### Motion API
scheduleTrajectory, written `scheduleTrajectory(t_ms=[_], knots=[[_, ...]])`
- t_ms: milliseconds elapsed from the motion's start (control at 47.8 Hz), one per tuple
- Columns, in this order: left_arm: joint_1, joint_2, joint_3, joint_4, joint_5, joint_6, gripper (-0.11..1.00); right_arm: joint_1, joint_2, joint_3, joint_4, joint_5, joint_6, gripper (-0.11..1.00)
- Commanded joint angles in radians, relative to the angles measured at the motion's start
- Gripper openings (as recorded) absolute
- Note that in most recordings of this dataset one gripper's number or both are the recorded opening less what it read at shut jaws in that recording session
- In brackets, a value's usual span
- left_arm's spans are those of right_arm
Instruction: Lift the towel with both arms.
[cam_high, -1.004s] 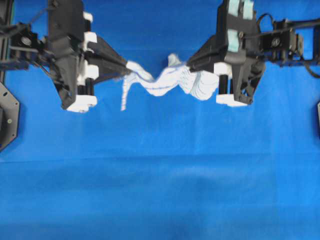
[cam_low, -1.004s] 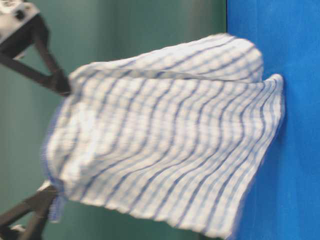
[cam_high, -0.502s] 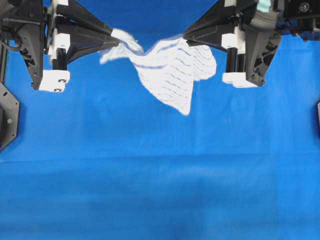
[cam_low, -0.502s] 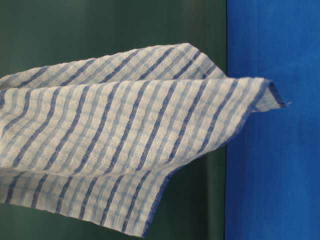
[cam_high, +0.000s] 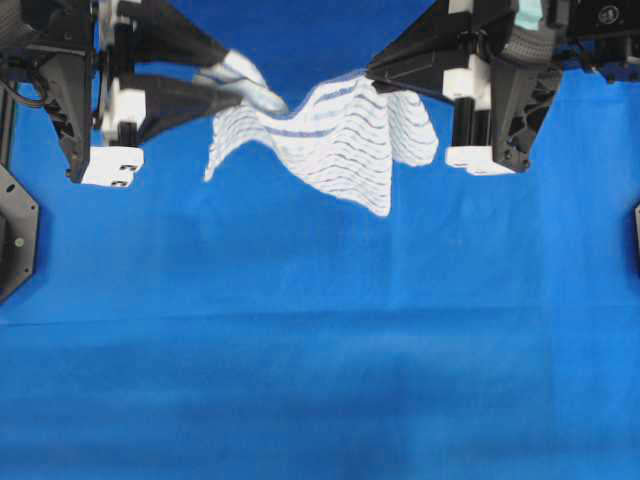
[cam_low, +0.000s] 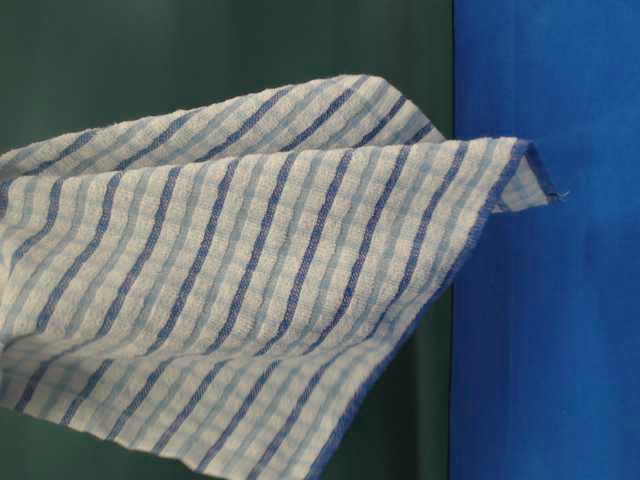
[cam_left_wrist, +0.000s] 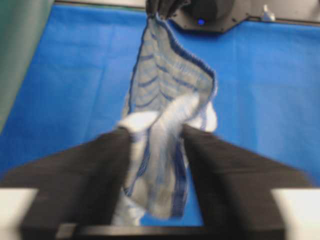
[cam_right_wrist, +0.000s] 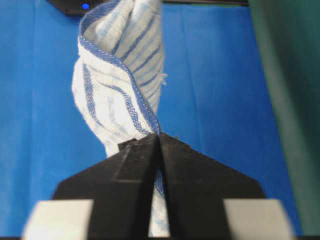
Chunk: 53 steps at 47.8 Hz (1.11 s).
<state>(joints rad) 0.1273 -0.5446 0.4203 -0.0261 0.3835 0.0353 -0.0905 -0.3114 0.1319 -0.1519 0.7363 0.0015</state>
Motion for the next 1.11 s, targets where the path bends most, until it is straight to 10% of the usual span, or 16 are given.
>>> scheduleTrajectory(t_ms=[0, 209, 627, 1087], knots=[[-0.003, -0.009, -0.025, 0.0, -0.015, 0.002, 0.48, 0.002, -0.021, -0.023, -0.009, -0.009, -0.002, 0.24], [-0.008, -0.035, 0.0, 0.0, -0.014, 0.002, 0.94, 0.002, -0.021, -0.014, -0.023, -0.005, 0.0, 0.67], [-0.009, -0.009, 0.161, 0.0, -0.041, -0.008, 0.93, 0.002, -0.023, 0.135, -0.021, -0.032, 0.009, 0.63], [0.0, 0.179, 0.41, 0.0, -0.311, -0.006, 0.93, 0.0, 0.02, 0.48, -0.021, -0.322, 0.086, 0.63]])
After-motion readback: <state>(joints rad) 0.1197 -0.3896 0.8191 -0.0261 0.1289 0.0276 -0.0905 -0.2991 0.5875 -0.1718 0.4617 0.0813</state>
